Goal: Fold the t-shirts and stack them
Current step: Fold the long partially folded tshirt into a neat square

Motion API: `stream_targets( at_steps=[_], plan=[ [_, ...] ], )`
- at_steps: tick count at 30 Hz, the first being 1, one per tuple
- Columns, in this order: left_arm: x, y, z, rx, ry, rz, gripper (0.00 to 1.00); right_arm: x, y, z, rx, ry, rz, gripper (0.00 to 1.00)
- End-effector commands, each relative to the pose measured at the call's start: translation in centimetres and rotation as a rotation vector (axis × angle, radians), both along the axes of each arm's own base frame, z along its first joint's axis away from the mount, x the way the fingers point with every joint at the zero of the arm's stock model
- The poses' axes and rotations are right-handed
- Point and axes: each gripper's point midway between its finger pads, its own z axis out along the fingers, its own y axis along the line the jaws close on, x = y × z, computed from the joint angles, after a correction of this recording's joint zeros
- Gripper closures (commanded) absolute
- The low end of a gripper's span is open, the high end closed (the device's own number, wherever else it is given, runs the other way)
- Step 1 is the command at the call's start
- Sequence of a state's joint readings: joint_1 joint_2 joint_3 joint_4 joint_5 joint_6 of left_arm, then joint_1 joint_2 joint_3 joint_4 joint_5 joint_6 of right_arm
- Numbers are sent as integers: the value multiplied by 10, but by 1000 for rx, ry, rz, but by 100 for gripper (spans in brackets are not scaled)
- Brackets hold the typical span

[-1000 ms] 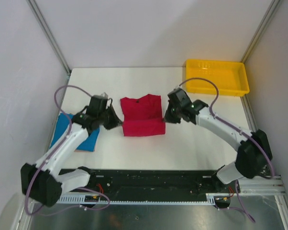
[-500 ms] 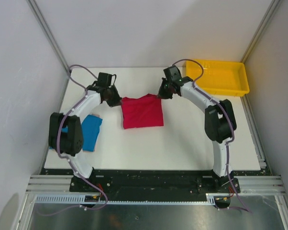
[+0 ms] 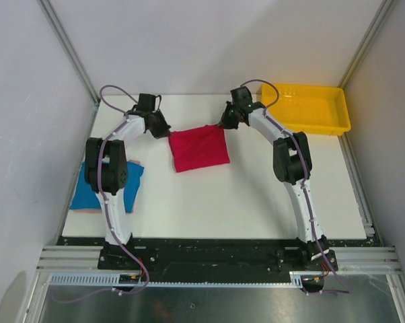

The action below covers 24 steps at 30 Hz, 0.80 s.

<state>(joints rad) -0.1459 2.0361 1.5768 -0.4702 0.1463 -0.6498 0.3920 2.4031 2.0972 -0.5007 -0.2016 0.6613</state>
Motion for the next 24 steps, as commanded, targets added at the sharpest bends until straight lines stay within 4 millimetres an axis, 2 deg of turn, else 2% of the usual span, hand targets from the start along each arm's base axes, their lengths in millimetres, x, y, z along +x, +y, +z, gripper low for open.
stream_targets(
  at_steps=[1,2,5,6,8,10,11,14,16,19,24],
  plan=[
    [31,14,6,-4,-65,16,100,32,1,13,41,-69,-1,99],
    [34,16,4,-3,-69,19,100,36,2,12,42,-76,2,95],
    [42,17,4,-11,-93,7,98,46,-2,17,40,-103,-2,70],
    [45,18,5,-16,-103,2,91,48,-4,21,39,-113,-6,64],
    [51,22,10,-20,-126,6,66,52,-9,31,24,-134,-13,55],
    [55,28,21,-14,-158,13,45,52,-14,47,2,-163,-17,51],
    [57,32,28,-10,-174,15,39,50,-17,55,-12,-178,-18,51],
    [54,41,48,9,-216,27,34,40,-18,73,-54,-214,-8,55],
    [48,41,58,9,-230,27,41,31,-13,76,-63,-222,10,66],
    [32,31,61,-1,-222,12,63,18,2,74,-56,-227,59,80],
    [8,-4,42,-32,-168,-70,95,11,28,57,-22,-222,133,87]
  ],
)
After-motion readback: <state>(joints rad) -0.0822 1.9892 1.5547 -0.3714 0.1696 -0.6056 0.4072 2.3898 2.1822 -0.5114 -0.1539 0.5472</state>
